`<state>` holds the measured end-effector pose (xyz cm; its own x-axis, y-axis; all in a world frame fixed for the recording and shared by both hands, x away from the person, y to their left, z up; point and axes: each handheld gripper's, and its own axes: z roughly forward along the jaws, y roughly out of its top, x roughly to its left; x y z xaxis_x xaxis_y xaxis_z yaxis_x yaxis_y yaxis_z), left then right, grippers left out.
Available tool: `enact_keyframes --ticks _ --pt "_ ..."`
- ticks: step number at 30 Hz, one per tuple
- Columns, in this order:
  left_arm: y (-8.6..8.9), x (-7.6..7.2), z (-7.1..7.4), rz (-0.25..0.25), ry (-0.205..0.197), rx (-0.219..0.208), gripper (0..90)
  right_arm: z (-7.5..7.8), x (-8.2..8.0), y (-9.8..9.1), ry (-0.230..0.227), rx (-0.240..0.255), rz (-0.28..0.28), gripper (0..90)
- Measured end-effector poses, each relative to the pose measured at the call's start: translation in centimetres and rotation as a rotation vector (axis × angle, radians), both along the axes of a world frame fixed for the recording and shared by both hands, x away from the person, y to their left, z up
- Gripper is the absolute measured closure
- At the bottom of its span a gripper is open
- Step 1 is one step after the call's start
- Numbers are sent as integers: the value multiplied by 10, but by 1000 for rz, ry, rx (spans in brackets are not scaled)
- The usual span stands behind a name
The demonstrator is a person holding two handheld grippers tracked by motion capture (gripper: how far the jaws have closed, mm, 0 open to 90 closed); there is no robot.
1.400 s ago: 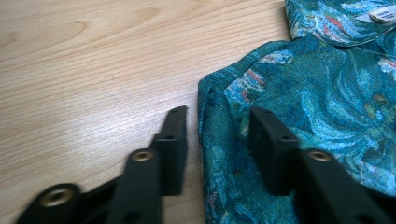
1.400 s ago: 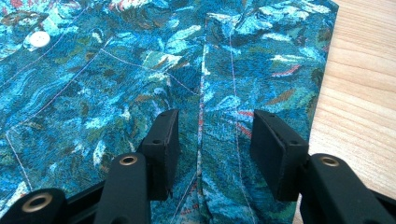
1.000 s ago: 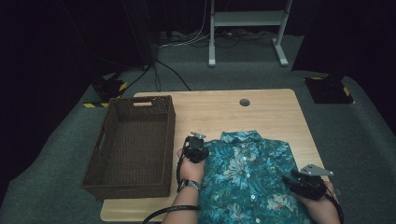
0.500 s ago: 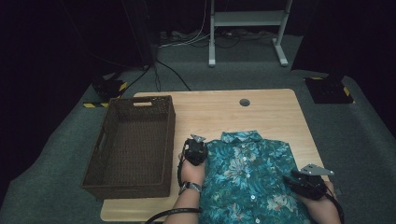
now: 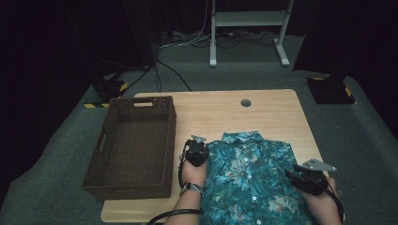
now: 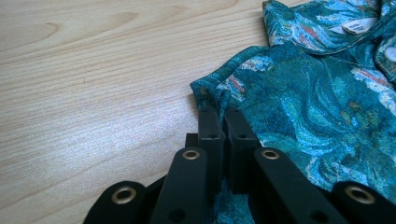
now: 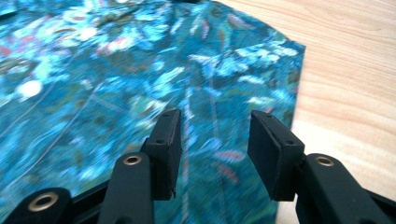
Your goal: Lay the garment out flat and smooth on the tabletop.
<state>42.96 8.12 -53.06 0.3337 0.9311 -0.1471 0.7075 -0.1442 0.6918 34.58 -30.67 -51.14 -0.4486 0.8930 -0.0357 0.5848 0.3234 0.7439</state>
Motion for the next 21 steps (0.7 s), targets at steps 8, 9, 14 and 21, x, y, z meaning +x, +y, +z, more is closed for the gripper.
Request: enact_keyframes --ticks 8,9,14,21 --pt "3 1 0 6 17 -31 867 4 45 -14 33 18 -75 552" --pt "3 2 0 2 20 -29 867 4 50 -15 37 22 -84 555" --pt "4 3 1 2 32 -36 867 -1 78 -18 81 34 -120 551" --pt "5 4 1 -2 41 -45 866 -5 98 -19 117 53 -138 545"
